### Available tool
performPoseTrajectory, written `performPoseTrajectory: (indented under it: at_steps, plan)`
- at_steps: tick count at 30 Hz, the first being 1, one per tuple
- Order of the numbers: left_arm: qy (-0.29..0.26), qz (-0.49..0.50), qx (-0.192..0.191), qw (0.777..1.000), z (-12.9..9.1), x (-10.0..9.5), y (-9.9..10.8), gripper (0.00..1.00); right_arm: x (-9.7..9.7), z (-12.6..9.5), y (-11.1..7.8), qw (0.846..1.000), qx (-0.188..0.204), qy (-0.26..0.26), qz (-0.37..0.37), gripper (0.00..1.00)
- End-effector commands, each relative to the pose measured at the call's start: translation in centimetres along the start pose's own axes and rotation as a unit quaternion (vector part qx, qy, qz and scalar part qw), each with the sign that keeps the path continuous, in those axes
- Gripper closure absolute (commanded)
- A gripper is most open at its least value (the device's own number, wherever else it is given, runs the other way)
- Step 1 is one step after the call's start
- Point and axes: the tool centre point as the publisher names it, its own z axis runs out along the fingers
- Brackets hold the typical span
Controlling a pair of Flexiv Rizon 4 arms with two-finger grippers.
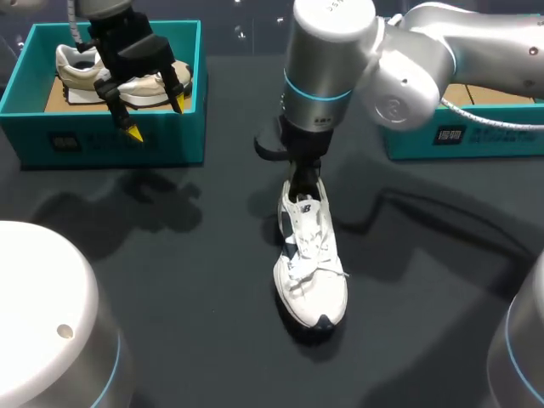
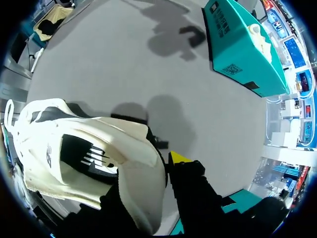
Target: Take the shoe out of the shoebox, open the shoe tongue, remove and reinsert the insole, then place the shoe into the shoebox
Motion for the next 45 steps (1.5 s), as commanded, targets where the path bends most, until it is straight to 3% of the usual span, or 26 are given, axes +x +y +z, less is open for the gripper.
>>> performPoseTrajectory:
  at_steps: [1,16,18,25,33,45]
  plan:
    - [0.000,0.000,-0.001,1.000,0.0,0.0,0.0,0.00,0.3,-5.5,-1.3,1.000,-0.003,-0.006,-0.003,1.00]
    - [0.000,0.000,-0.001,1.000,0.0,0.0,0.0,0.00,0.3,-5.5,-1.3,1.000,-0.003,-0.006,-0.003,1.00]
    - [0.000,0.000,-0.001,1.000,0.0,0.0,0.0,0.00,0.3,-6.8,-2.2,1.000,0.013,-0.012,0.009,1.00]
    - [0.000,0.000,-0.001,1.000,0.0,0.0,0.0,0.00,-2.1,-12.3,-7.2,0.998,0.050,-0.017,0.023,1.00]
    - [0.000,0.000,-0.001,1.000,0.0,0.0,0.0,0.00,-5.7,-18.4,-14.7,0.996,0.078,-0.034,0.010,1.00]
    - [0.000,0.000,-0.001,1.000,0.0,0.0,0.0,0.00,-13.2,-22.8,-28.1,0.994,0.080,-0.064,-0.040,1.00]
